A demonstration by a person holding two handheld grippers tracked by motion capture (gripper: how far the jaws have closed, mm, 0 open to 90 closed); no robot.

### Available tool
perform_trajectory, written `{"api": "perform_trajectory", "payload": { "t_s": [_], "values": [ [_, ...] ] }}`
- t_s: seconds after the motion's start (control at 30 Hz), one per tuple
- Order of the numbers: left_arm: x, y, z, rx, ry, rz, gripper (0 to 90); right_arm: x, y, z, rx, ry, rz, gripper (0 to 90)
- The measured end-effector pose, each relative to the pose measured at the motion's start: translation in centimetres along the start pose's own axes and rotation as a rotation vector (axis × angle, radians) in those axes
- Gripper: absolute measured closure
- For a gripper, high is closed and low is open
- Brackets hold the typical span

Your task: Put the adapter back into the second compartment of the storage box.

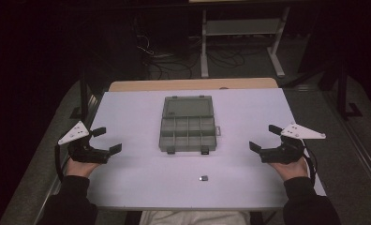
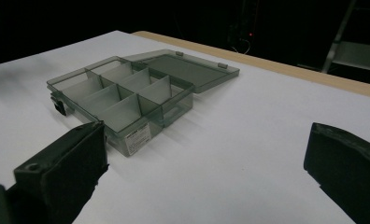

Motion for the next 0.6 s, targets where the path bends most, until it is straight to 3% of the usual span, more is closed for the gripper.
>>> {"api": "perform_trajectory", "payload": {
  "t_s": [0.17, 0.23, 0.6],
  "values": [
    [-0.13, 0.06, -0.02, 0.006, 0.004, -0.006, 0.0, 0.14, -0.03, 0.02, 0.002, 0.007, 0.012, 0.0],
    [-0.25, -0.02, -0.14, 0.0, -0.012, 0.006, 0.0, 0.25, -0.08, 0.13, 0.001, 0.009, 0.021, 0.0],
    [0.09, -0.68, -0.3, -0.007, -0.014, 0.061, 0.0, 0.39, -0.24, 0.55, -0.013, 0.023, 0.045, 0.0]
  ]
}}
Point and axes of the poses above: each handheld gripper's, and its own axes: y roughly backward along the jaws, x roughly out of its underside, z roughly to its left, the point moved 8 cm from there along -y, roughly forward along the jaws, and after that the axes turned 1 degree about y, right-handed, at the moved point
